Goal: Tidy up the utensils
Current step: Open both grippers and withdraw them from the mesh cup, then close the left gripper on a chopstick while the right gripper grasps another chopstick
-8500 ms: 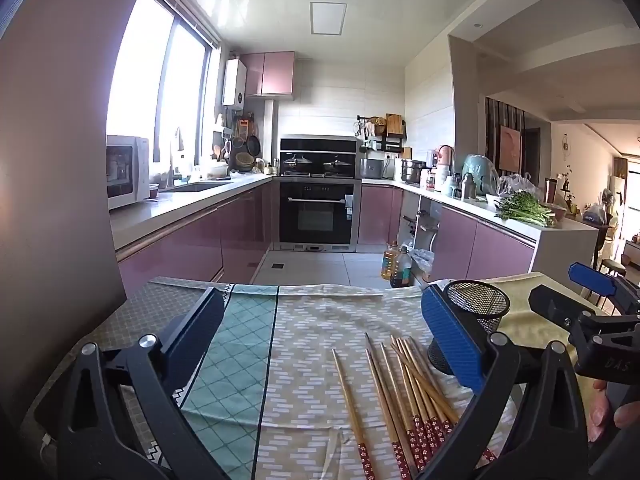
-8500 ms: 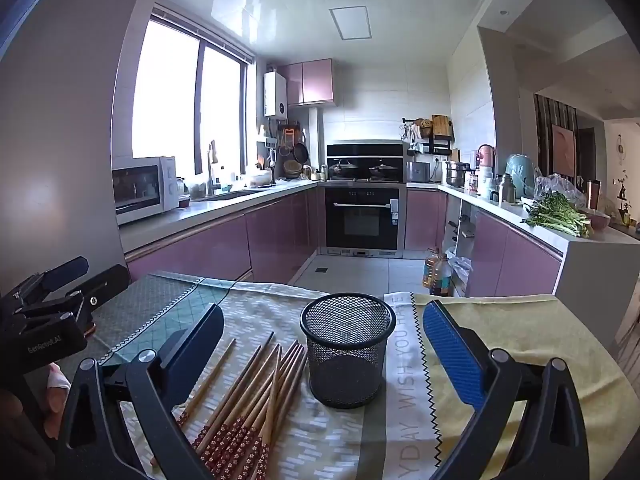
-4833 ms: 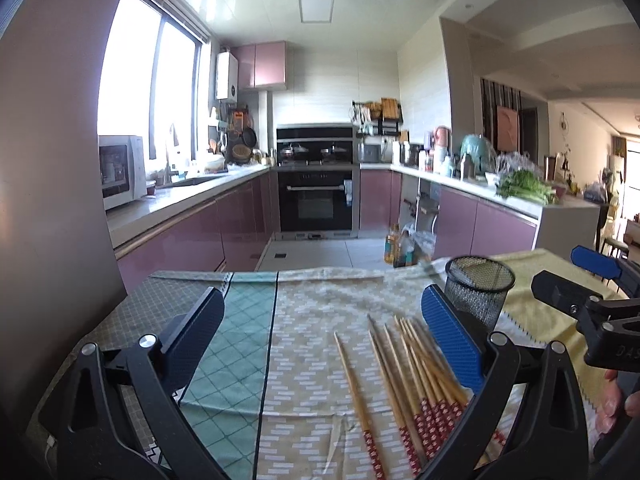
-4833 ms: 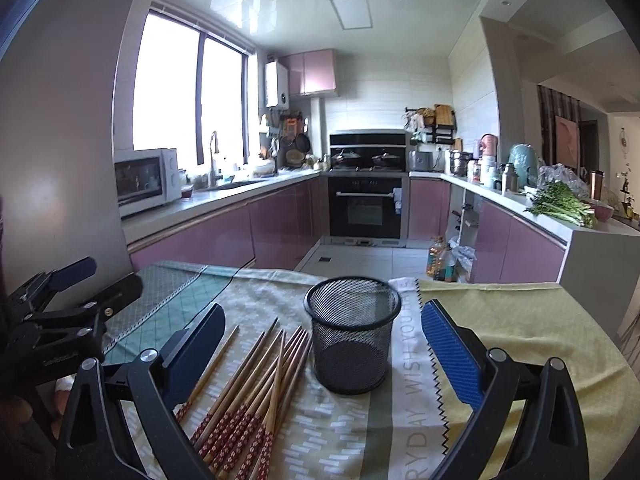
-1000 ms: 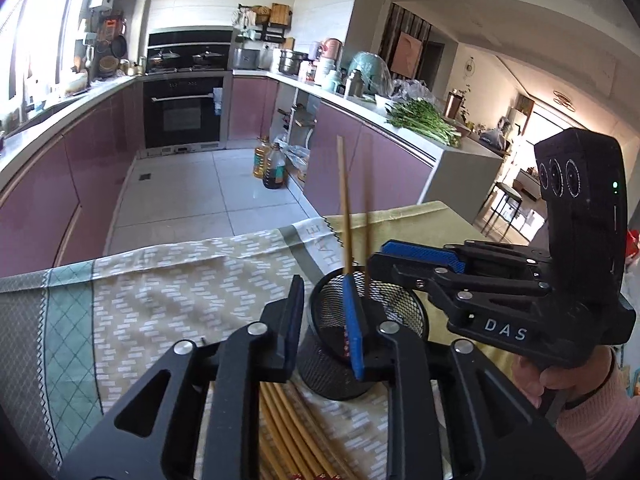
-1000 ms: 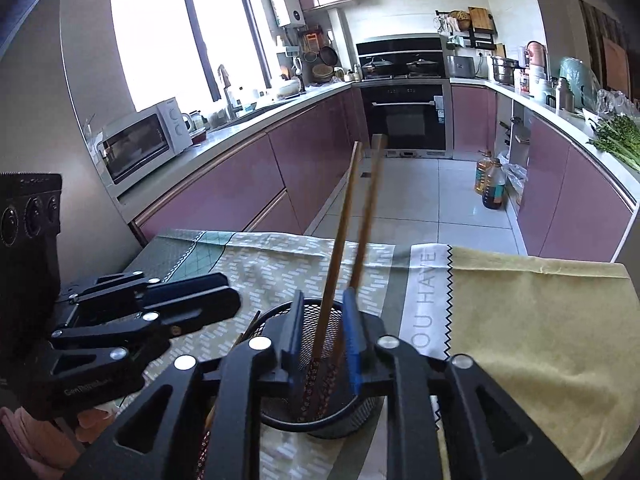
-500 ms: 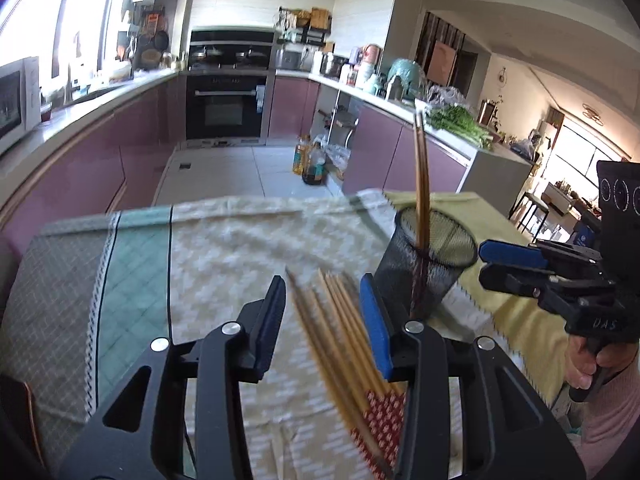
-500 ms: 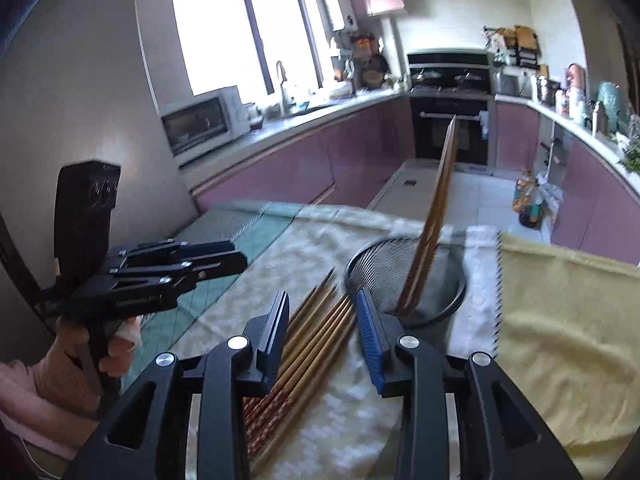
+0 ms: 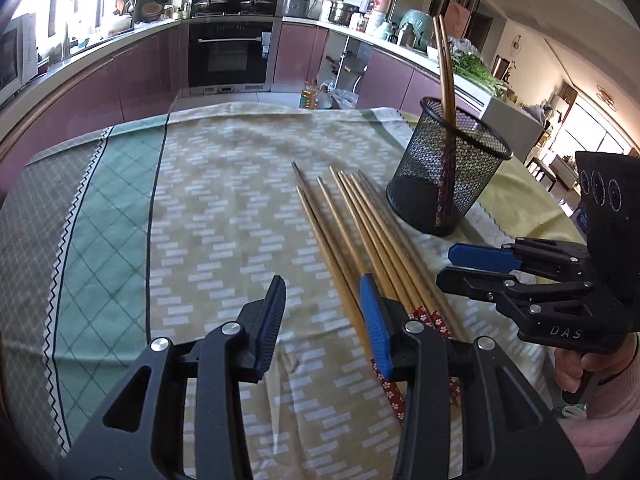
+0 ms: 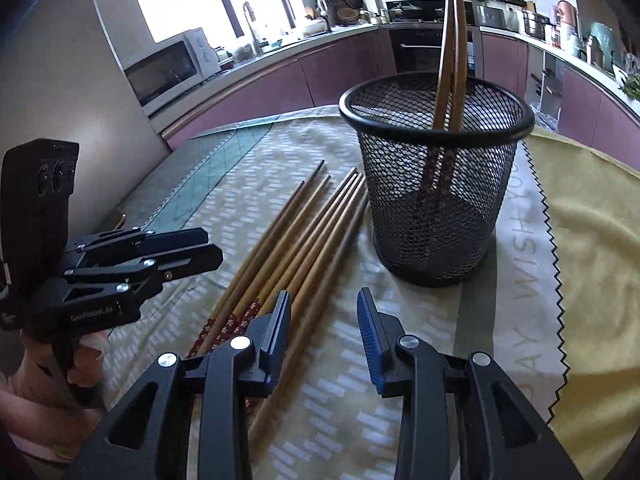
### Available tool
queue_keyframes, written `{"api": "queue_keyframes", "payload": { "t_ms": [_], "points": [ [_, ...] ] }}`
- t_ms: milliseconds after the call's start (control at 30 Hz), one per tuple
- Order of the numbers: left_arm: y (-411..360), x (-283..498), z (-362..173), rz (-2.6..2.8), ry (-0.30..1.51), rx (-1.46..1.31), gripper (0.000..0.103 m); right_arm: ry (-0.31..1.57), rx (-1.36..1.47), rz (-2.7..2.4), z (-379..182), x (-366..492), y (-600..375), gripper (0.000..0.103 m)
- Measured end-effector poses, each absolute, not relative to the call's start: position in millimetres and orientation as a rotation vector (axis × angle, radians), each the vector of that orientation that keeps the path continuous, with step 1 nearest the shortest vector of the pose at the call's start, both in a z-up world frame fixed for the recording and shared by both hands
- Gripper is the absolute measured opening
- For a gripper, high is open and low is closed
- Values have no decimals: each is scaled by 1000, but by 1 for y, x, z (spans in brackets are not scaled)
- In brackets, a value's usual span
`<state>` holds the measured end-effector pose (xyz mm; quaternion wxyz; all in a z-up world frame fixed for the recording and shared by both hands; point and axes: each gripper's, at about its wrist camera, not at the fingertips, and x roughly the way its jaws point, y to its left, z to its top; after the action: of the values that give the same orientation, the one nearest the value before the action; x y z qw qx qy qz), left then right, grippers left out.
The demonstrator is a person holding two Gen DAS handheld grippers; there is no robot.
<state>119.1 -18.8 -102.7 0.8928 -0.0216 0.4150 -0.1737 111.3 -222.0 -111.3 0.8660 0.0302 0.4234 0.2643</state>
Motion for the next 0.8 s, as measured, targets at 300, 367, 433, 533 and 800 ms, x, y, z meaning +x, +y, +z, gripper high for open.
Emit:
{"api": "queue_keyframes", "payload": {
  "t_ms": [300, 367, 433, 533, 800],
  "points": [
    [-31, 126, -114, -356, 903, -16, 37, 893, 40, 518, -118, 115, -215, 32],
    [-33, 128, -114, -354, 902, -12, 37, 890, 26, 514, -117, 115, -213, 32],
    [-33, 128, -115, -351, 902, -9, 36, 888, 18, 511, -117, 115, -211, 32],
    [-33, 130, -115, -342, 903, -1, 35, 887, 7, 502, -117, 117, -207, 32],
    [-35, 131, -117, -332, 912, 28, 31, 891, -7, 497, -116, 117, -205, 24]
  ]
}}
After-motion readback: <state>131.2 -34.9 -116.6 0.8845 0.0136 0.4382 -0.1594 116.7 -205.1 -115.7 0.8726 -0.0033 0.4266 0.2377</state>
